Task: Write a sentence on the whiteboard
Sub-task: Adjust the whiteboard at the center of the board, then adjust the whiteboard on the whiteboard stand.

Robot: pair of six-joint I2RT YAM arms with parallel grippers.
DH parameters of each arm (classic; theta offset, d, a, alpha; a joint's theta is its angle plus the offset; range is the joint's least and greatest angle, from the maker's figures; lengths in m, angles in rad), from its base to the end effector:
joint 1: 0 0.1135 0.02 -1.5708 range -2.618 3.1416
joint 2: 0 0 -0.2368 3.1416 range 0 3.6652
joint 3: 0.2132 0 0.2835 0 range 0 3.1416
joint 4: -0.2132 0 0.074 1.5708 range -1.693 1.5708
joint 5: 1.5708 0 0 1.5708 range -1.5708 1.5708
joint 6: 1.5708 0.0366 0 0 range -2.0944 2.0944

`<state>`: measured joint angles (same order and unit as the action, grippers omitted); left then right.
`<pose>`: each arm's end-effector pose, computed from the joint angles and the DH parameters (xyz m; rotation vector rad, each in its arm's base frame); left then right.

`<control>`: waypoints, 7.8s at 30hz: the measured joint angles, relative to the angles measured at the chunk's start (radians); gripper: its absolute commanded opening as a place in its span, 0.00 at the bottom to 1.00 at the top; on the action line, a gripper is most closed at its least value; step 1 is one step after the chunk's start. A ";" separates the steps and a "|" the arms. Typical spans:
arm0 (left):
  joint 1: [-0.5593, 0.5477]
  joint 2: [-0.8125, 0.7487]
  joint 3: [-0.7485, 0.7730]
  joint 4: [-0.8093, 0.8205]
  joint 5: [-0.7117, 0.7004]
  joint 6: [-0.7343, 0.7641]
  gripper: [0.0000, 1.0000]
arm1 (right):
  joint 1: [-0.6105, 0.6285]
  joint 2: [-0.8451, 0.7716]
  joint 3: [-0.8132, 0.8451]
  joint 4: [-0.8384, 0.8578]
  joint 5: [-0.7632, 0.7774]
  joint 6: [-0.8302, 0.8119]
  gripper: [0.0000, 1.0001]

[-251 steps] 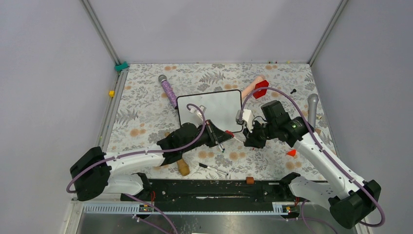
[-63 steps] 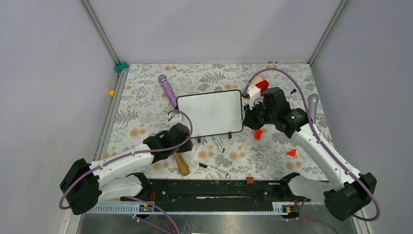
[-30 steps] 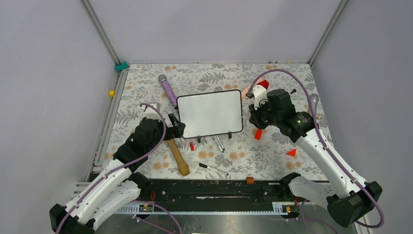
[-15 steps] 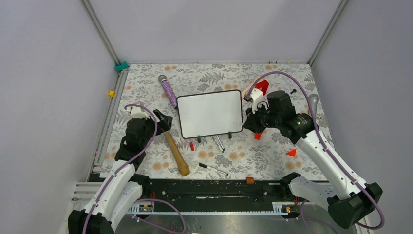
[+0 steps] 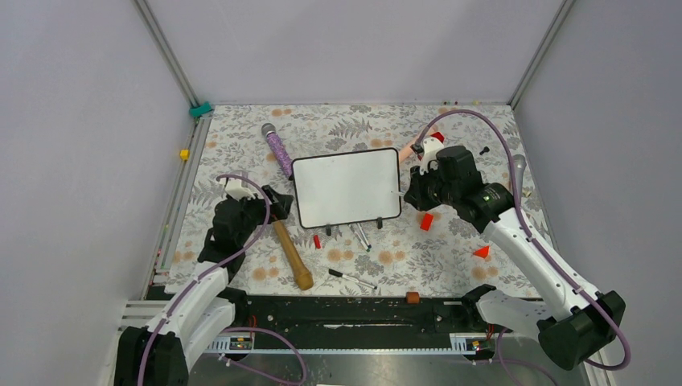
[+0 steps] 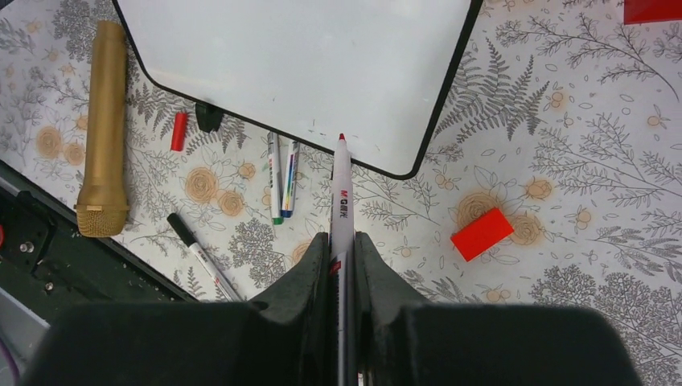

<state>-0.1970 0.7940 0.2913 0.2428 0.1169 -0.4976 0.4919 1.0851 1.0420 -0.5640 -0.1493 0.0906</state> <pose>0.2270 -0.0497 0.1731 -0.1966 1.8598 -0.5917 0.2437 0.1367 0.3080 -0.5254 2.1496 0.4905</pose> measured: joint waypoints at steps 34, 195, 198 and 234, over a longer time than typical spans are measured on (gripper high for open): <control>0.004 0.475 -0.022 0.426 0.309 0.029 0.69 | 0.000 0.003 0.004 -0.035 -0.077 -0.225 0.00; 0.342 1.119 0.555 1.173 1.426 -0.064 0.99 | -0.224 0.419 0.161 0.036 0.177 -0.079 0.00; 0.342 1.118 0.548 1.173 1.426 -0.059 0.99 | -0.224 0.440 0.151 0.073 0.187 -0.038 0.00; 0.341 1.104 0.517 1.173 1.427 -0.026 0.79 | -0.100 0.477 0.108 0.272 0.103 0.143 0.00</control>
<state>0.1436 1.8980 0.8085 1.4158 1.5440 -0.5232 0.3920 1.5620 1.1503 -0.2924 -0.0467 0.2337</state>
